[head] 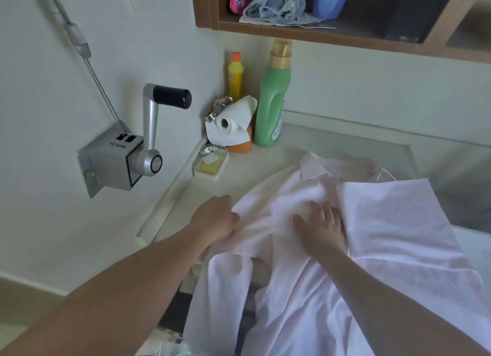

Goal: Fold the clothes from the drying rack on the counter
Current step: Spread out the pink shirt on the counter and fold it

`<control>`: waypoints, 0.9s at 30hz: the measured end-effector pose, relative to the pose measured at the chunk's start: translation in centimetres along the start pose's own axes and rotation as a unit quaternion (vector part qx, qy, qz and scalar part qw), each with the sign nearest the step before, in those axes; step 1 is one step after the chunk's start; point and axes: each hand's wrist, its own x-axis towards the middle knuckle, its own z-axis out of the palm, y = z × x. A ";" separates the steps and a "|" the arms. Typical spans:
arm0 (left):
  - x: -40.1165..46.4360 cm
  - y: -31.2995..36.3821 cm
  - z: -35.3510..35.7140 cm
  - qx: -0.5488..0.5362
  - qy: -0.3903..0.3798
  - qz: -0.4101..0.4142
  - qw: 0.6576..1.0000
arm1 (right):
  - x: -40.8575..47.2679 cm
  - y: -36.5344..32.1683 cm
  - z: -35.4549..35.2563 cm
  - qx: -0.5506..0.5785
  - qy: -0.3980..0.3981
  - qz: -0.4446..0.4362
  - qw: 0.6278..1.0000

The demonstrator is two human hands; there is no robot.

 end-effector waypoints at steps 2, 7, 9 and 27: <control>1.1 -0.8 -2.1 0.000 0.090 -0.034 0.995 | 0.2 1.2 0.0 -0.002 0.009 -0.020 1.000; 3.6 -1.2 -6.1 0.132 0.237 -0.029 0.962 | 1.4 2.4 0.0 -0.021 -0.038 -0.045 0.998; 3.5 0.2 -5.8 0.204 0.220 -0.024 0.954 | 2.3 2.0 0.0 -0.045 -0.078 -0.032 0.995; 6.6 20.2 9.2 0.159 -0.121 0.091 0.976 | 9.0 14.4 -7.8 -0.187 -0.020 0.001 0.982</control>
